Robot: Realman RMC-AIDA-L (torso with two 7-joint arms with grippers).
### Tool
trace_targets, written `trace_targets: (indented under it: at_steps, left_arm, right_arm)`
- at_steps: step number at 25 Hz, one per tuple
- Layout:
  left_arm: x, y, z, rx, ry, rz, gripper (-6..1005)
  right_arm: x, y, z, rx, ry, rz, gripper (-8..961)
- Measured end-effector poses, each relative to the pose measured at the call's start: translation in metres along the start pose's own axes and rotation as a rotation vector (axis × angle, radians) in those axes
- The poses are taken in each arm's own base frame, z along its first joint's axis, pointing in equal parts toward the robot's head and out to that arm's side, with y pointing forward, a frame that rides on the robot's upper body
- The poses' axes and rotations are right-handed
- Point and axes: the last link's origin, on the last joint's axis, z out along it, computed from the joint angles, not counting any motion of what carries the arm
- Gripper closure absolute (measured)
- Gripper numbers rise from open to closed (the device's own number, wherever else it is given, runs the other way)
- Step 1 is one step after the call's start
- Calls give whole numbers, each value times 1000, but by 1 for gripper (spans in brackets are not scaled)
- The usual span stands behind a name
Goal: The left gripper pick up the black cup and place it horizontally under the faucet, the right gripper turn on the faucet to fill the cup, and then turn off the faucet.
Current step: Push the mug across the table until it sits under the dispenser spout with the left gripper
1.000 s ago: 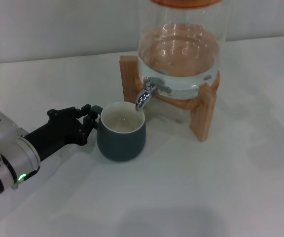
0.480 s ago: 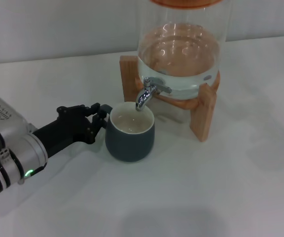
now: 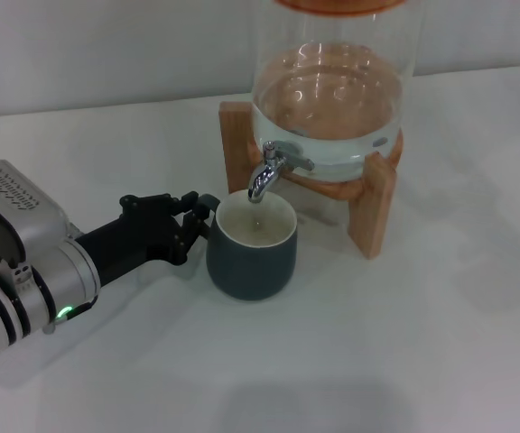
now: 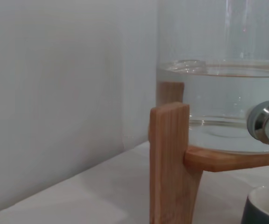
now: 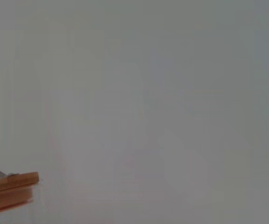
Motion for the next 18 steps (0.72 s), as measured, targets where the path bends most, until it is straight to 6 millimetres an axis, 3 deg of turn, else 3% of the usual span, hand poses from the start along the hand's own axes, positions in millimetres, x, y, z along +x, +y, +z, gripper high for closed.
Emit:
trace_targets:
  at_steps: [18]
  left_arm:
    - [-1, -4, 2, 7, -32, -30, 850]
  right_arm:
    - [0, 0, 0, -1, 0, 0, 146]
